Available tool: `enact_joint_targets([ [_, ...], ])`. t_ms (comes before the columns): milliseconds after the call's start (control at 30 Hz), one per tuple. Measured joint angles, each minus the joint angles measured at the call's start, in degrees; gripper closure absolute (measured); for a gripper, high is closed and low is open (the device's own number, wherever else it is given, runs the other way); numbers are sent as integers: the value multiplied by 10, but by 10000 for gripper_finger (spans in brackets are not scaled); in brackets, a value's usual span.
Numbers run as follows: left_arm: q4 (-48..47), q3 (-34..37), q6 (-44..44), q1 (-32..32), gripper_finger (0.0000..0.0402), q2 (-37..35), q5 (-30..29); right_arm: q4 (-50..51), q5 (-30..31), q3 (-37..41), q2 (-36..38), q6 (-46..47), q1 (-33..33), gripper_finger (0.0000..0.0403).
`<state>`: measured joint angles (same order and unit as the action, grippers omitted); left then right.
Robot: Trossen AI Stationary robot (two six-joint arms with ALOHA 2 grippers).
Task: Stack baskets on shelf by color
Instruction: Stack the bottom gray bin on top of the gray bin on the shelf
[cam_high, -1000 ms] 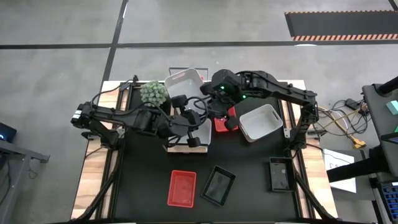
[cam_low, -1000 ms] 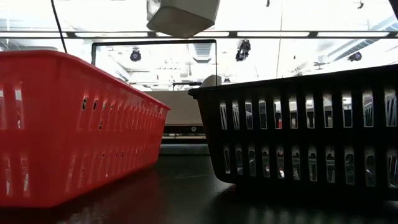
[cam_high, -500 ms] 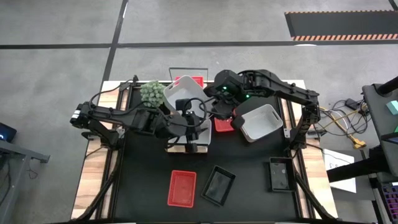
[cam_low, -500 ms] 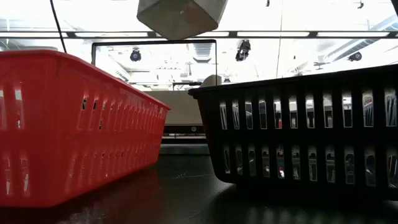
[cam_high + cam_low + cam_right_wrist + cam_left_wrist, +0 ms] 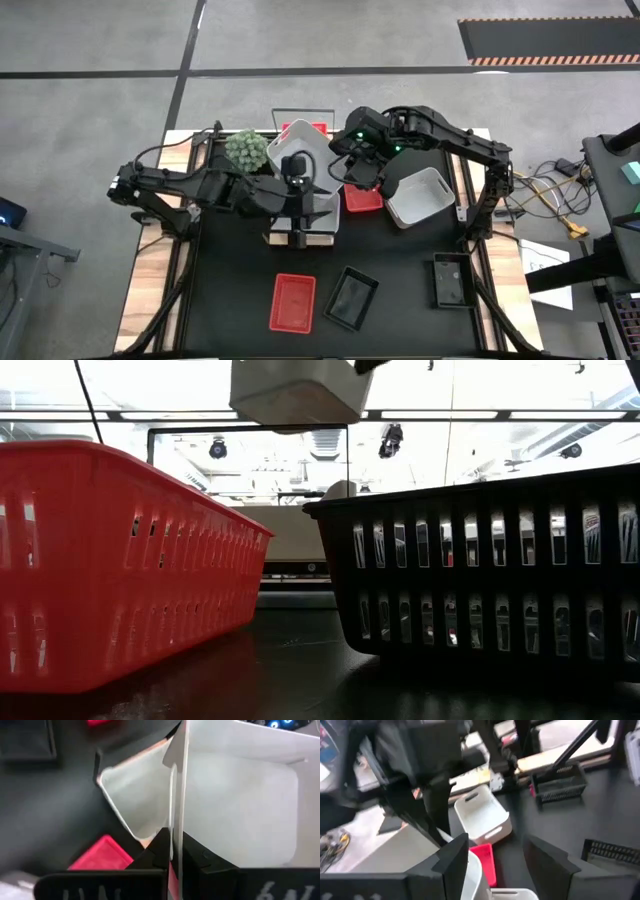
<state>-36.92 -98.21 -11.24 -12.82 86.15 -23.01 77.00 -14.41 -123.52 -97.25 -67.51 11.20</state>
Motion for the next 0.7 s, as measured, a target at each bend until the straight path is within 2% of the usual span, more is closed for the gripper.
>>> enact_joint_targets([
  [267, 0, 13, -2, 0, 228, -61, 21, 34, 0, 20, 0, -218, 32, 394],
  [400, 1, 38, -1, 0, 228, -101, 22, 35, -11, 21, -9, -233, 45, 394],
  [533, 5, 81, 4, 0, 228, -146, 23, 48, -72, 25, -21, -287, 55, 394],
  [700, 75, 155, 4, 0, 228, -201, 24, 58, -109, 27, -42, -335, 53, 394],
])
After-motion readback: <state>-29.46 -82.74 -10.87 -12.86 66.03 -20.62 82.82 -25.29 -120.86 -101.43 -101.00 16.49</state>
